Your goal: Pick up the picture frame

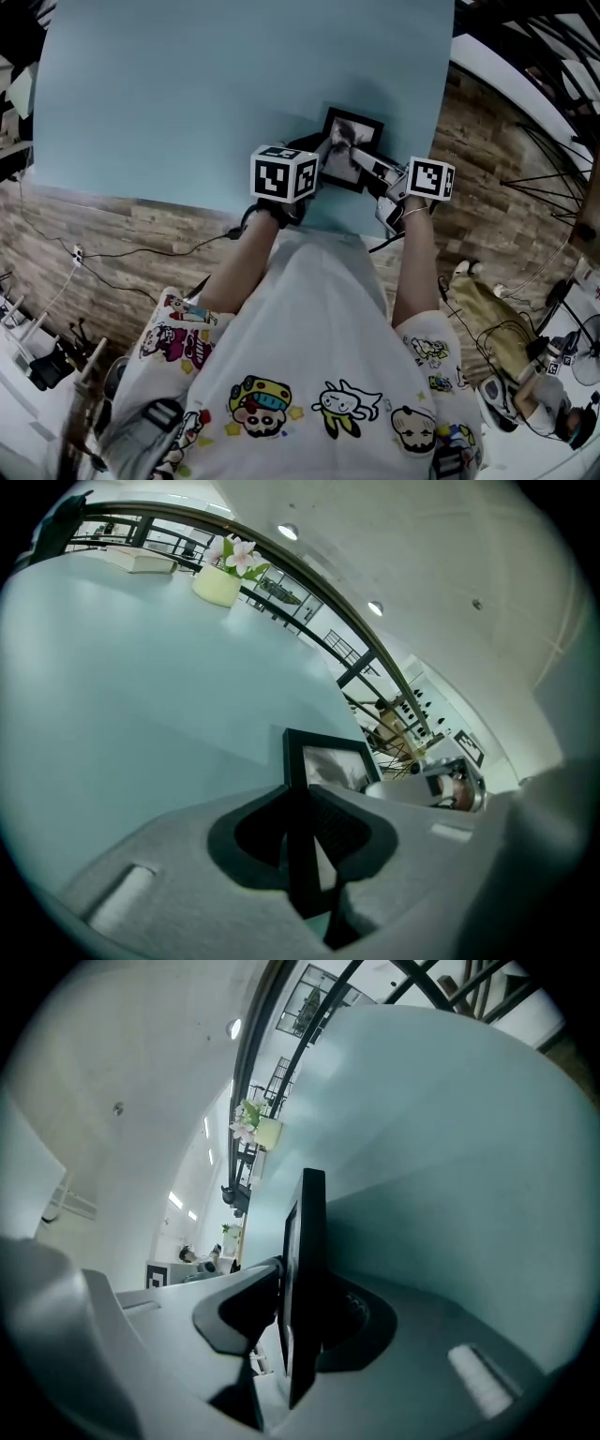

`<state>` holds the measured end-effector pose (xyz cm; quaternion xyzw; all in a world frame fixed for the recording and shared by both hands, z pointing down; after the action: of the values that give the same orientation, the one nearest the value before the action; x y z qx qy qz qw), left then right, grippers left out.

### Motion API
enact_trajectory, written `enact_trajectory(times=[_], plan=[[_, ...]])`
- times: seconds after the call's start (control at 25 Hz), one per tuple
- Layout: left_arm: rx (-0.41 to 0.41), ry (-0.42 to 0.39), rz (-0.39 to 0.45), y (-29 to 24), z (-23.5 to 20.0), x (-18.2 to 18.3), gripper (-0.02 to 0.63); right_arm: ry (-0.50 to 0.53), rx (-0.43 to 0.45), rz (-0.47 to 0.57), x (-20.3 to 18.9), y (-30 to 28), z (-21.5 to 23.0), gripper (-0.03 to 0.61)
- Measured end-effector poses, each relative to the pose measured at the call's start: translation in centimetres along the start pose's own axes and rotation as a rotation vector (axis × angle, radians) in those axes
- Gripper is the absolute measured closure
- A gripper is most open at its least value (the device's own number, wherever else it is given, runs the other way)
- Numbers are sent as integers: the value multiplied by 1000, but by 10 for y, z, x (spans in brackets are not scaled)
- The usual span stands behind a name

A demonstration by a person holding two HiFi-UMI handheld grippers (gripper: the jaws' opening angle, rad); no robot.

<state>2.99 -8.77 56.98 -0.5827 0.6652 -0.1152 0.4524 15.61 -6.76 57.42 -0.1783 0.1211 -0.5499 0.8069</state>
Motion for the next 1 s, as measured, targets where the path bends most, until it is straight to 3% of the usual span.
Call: enact_trajectory(times=[0.64, 0.84, 1.0], plan=[[-11, 38, 8, 13, -10, -2, 546, -5, 39, 33, -3, -20, -9, 529], [-5, 52, 17, 11, -10, 0, 545, -40, 159, 53, -2, -22, -16, 552], [-14, 66, 32, 14, -10, 1, 543, -32, 173, 63, -2, -22, -21, 555]])
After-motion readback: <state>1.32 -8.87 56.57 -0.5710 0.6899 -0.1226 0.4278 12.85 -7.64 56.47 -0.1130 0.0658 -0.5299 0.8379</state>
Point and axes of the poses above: the fingertips, and each gripper's own axes: y backward along the fingers, z to its right, x out of its top, the point moved 5 cm from there along y, backward along the fingers, and after that the axes turned 5 degrees about -y, right-handed, at the moved point
